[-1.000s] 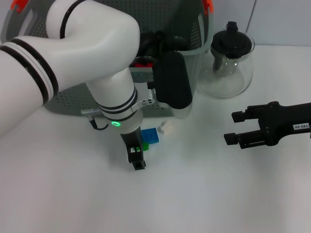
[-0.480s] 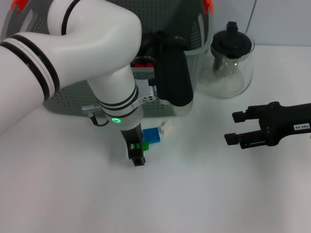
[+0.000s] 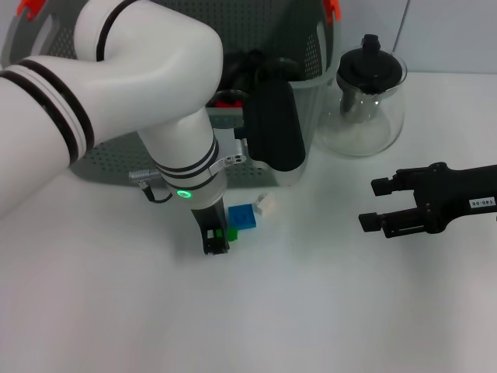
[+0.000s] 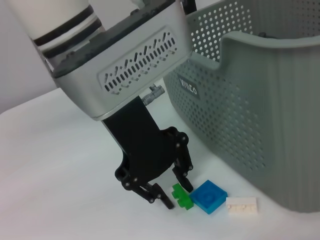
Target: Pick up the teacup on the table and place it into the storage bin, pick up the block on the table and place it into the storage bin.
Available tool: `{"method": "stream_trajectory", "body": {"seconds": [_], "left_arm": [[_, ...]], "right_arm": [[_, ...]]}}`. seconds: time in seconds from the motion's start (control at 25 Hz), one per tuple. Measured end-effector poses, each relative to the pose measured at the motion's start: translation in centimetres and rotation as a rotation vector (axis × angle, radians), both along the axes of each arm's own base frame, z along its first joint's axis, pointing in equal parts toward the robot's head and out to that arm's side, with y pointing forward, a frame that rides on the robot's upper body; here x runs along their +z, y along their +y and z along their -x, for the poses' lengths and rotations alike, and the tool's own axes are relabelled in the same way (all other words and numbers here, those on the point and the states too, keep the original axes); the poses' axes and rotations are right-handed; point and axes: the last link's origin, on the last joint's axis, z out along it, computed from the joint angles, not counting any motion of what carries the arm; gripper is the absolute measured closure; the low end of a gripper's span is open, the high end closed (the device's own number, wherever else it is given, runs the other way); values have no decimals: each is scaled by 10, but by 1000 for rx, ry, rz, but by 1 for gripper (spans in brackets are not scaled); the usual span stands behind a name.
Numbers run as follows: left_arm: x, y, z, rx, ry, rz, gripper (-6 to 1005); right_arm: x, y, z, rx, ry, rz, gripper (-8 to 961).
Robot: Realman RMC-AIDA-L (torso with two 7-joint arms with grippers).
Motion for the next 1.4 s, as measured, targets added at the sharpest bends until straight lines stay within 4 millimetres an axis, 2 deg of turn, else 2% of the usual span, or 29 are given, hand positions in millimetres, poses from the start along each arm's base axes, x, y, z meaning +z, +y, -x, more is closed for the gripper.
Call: {"method": "stream_trajectory", "body": {"seconds": [0.12, 0.36, 0.56, 0.8, 1.0, 1.12, 1.16, 1.2, 1.28, 1.4], "left_arm": [[0, 1, 1, -1, 0, -3, 622], [0, 1, 0, 8, -4, -15, 697], [1, 3, 1, 21, -1, -35, 804], [8, -4, -5, 60, -32, -49, 832], [44, -23, -18, 221, -252, -80, 840], [75, -34, -25, 368, -503, -65, 839], [90, -38, -29, 430, -635, -43, 840], [95, -38, -30, 444, -677, -39, 840], [123, -37, -38, 487, -886, -16, 842], [148, -31, -50, 461, -1051, -15, 844]], "right_arm": [[0, 0, 0, 0, 0, 0, 115], [0, 0, 0, -2, 2, -3, 115], [1, 0, 0, 0, 5, -2, 115], [2, 0, 0, 6, 7, -4, 116], [2, -1, 0, 6, 8, -3, 117], [2, -1, 0, 5, 11, -1, 117], [3, -2, 0, 5, 12, -1, 117], [3, -2, -1, 3, 13, 0, 116], [3, -3, -2, -1, 17, 1, 115], [3, -5, -2, -5, 25, 7, 115]]}}
